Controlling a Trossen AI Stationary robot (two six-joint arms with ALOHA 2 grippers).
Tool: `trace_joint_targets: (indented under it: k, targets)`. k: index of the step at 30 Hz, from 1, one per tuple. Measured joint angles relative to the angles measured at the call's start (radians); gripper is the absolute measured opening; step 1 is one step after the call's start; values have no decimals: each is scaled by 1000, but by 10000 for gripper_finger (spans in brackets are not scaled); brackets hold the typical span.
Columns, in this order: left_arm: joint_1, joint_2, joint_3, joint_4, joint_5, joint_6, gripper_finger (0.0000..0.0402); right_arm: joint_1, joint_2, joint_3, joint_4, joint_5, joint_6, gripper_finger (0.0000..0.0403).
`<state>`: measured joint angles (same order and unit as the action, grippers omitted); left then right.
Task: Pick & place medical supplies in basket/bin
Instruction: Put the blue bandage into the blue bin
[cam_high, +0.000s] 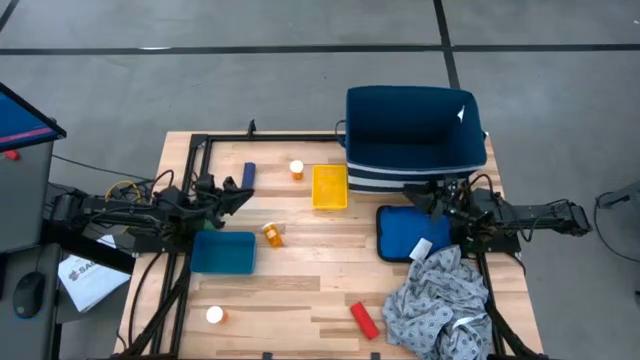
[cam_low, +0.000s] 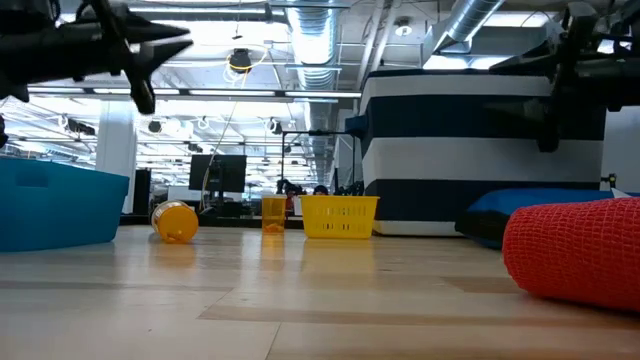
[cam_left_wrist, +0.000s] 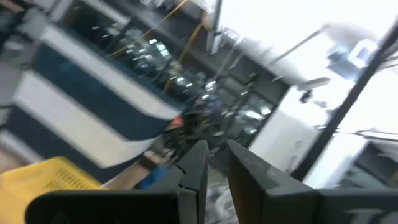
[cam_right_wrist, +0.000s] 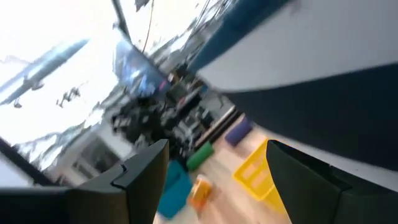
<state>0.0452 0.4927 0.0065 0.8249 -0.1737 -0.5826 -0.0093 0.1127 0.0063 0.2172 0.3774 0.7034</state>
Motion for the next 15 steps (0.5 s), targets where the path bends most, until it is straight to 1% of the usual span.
trace_joint_targets:
  k: [4, 8, 11, 15]
  targets:
    - [0, 0, 0, 60, 2, 1, 42, 0, 0, 0, 32, 68, 8, 266]
    - [0, 0, 0, 74, -3, 1, 30, 0, 0, 0, 65, 79, 8, 266]
    - [0, 0, 0, 73, -48, 1, 27, 0, 0, 0, 99, 78, 11, 266]
    - [1, 1, 0, 73, -109, 7, 39, 0, 0, 0, 110, 93, 45, 266]
